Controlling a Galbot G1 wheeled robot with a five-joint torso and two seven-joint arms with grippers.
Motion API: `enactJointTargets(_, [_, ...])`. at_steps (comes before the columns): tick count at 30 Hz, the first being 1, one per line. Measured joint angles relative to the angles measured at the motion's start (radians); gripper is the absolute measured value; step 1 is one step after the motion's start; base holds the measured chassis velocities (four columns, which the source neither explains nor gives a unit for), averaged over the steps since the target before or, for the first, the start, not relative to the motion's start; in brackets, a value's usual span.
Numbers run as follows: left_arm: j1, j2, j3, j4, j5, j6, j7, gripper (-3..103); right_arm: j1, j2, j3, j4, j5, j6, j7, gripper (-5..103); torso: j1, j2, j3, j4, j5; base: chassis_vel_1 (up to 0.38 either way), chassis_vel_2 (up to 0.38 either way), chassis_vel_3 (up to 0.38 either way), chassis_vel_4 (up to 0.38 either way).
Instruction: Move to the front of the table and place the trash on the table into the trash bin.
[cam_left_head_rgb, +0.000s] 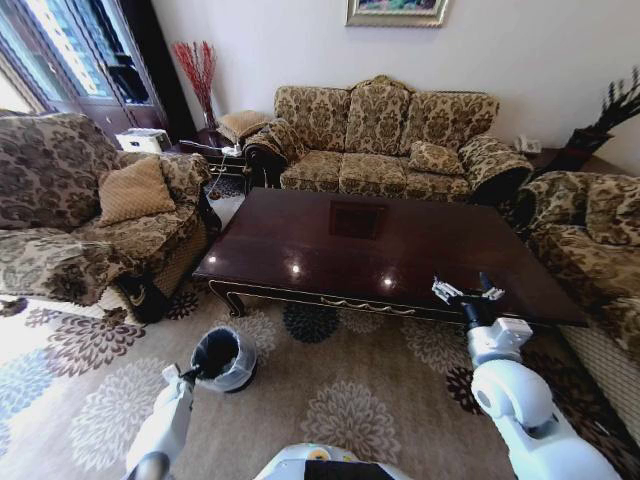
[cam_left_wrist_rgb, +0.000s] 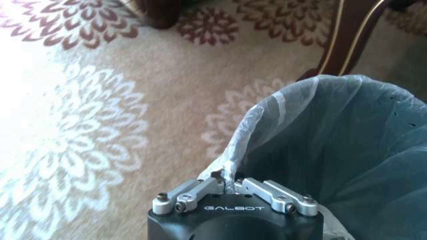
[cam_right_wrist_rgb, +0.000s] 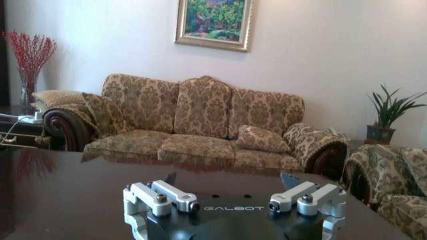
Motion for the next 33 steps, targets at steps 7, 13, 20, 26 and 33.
enactJointTargets(7, [0.042, -0.016, -0.001, -0.028, 0.0, -0.013, -0.004, 12, -0.021, 0.002, -0.002, 0.004, -0.011, 0.013, -0.007, 100, 0.0, 0.0, 0.0, -0.0003, -0.0001, 0.0, 0.0, 0.0, 0.0])
enactJointTargets(13, [0.064, -0.023, -0.003, -0.061, -0.001, -0.019, -0.006, 28, -0.032, -0.002, 0.007, 0.016, -0.013, 0.021, -0.009, 100, 0.0, 0.0, 0.0, 0.0001, 0.0003, 0.0, 0.0, 0.0, 0.0])
enactJointTargets(20, [0.182, -0.023, -0.022, -0.281, -0.021, -0.031, 0.001, 61, -0.052, 0.003, 0.019, 0.027, -0.019, 0.037, -0.011, 100, 0.0, 0.0, 0.0, -0.0002, -0.0002, 0.0, 0.0, 0.0, 0.0])
enactJointTargets(26, [0.256, -0.017, -0.046, -0.46, 0.062, -0.126, -0.002, 82, -0.056, 0.01, 0.022, 0.028, -0.022, 0.042, -0.017, 100, 0.0, 0.0, 0.0, 0.0, -0.0001, 0.0, 0.0, 0.0, 0.0])
enactJointTargets(33, [0.378, -0.037, -0.061, -0.907, -0.1, -0.032, -0.038, 99, -0.067, 0.026, 0.023, 0.044, -0.049, 0.042, -0.032, 100, 0.0, 0.0, 0.0, 0.0, 0.0, 0.0, 0.0, 0.0, 0.0])
